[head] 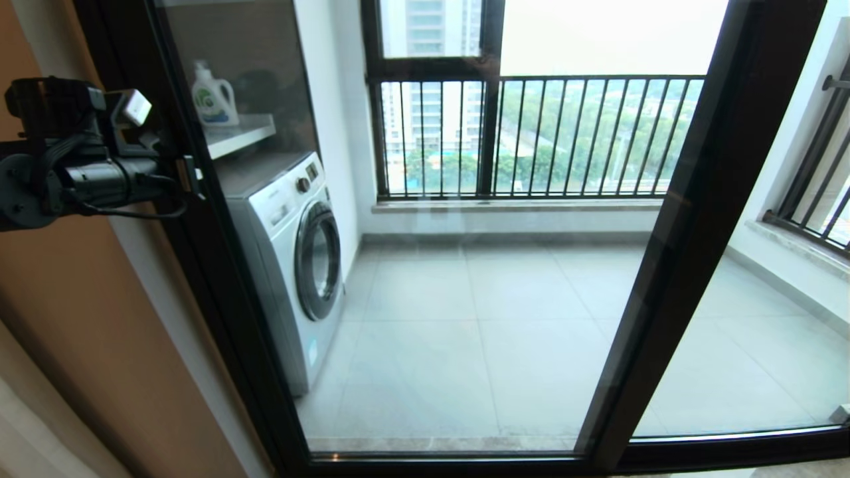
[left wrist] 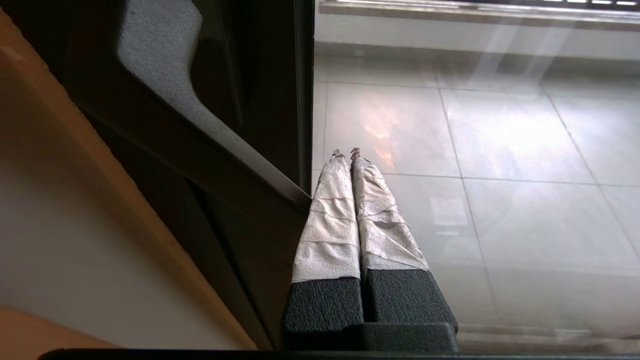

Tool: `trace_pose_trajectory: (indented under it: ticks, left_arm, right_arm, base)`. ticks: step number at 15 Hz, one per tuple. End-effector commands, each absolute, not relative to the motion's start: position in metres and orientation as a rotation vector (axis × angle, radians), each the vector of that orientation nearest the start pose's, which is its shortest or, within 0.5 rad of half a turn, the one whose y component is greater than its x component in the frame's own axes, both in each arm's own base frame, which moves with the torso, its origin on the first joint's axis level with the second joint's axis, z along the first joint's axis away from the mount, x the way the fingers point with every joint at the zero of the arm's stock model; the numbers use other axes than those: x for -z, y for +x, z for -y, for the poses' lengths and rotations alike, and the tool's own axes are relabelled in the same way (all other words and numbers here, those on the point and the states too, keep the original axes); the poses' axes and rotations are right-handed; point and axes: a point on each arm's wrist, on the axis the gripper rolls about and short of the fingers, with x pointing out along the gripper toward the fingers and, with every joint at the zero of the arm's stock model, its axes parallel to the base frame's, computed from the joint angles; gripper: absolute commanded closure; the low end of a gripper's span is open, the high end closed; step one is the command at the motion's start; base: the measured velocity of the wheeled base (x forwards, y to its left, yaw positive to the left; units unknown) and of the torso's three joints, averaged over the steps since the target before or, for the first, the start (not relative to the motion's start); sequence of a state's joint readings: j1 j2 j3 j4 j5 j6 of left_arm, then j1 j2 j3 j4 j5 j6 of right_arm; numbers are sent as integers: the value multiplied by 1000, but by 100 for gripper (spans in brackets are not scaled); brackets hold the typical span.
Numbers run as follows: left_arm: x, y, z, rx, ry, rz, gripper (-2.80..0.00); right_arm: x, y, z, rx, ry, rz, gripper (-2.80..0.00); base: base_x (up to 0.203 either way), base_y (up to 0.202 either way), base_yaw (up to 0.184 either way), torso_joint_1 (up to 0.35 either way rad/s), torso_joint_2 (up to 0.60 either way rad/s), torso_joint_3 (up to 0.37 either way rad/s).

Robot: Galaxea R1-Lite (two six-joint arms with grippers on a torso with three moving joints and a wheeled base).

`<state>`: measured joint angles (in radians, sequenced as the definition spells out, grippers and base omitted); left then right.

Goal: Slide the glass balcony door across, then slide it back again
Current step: Open the slid door

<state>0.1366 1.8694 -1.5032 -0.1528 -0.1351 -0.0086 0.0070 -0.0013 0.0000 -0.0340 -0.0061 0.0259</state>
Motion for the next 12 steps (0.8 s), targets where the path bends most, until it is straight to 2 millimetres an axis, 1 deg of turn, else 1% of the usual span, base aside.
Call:
trace_pose_trajectory:
  ticks: [1, 4, 6, 9, 12]
  left_arm:
    - [-274, 374, -51, -9, -36, -203, 0]
    - [-265, 371, -60, -33, -42, -233, 0]
    - [-259, 371, -66, -49, -41, -222, 0]
    - [-245, 370, -76, -68, 13, -216, 0]
    - [-244, 370, -80, -80, 20, -194, 0]
  right_arm:
    - [-76, -22, 0, -2, 26, 24, 0]
    - [-76, -22, 0, -2, 26, 23, 0]
    - [-76, -22, 0, -2, 26, 22, 0]
    - [-76, -22, 0, -2, 26, 21, 0]
    - [-76, -22, 0, -2, 26, 23, 0]
  base:
    - [0, 0, 0, 0, 0, 0]
    - [0, 0, 0, 0, 0, 0]
    - [0, 0, 0, 0, 0, 0]
    - [0, 0, 0, 0, 0, 0]
    - [0, 0, 0, 0, 0, 0]
